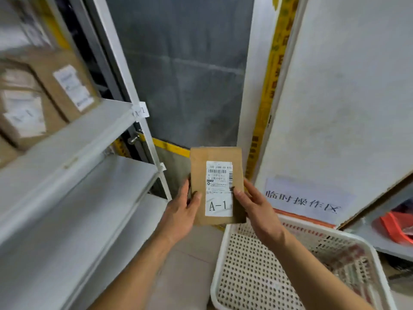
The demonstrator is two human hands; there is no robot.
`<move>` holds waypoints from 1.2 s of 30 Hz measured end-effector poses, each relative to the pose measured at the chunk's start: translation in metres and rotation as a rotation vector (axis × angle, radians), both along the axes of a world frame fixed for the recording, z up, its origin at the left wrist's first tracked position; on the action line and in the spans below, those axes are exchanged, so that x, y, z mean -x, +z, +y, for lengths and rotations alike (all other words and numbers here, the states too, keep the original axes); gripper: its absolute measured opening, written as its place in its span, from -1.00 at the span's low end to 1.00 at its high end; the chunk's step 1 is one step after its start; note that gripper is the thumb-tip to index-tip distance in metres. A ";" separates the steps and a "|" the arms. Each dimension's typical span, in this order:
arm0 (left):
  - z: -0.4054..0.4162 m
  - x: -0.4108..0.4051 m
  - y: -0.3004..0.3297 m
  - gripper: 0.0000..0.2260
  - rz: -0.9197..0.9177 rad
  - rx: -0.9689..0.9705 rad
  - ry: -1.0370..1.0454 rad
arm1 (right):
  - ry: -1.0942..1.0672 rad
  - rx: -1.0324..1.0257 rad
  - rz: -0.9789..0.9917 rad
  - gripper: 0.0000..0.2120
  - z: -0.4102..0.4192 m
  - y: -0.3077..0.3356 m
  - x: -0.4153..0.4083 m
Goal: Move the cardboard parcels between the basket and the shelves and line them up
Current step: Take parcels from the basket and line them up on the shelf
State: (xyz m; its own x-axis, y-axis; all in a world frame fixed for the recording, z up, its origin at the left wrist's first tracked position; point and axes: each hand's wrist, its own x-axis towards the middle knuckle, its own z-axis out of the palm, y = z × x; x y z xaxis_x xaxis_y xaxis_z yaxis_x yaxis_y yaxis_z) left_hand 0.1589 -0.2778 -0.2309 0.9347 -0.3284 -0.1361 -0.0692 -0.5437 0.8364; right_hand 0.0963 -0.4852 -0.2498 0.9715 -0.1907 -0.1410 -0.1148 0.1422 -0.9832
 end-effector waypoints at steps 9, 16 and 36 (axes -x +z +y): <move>0.106 0.051 0.052 -0.55 -0.171 0.097 0.369 | 0.393 0.062 -0.109 -0.47 0.089 0.054 -0.026; 0.210 0.114 0.089 -0.51 -0.330 0.083 0.634 | 0.653 0.105 -0.240 -0.39 0.195 0.102 -0.025; 0.491 0.330 0.118 -0.47 -0.646 -0.014 1.100 | 1.112 0.088 -0.509 -0.57 0.549 0.149 0.094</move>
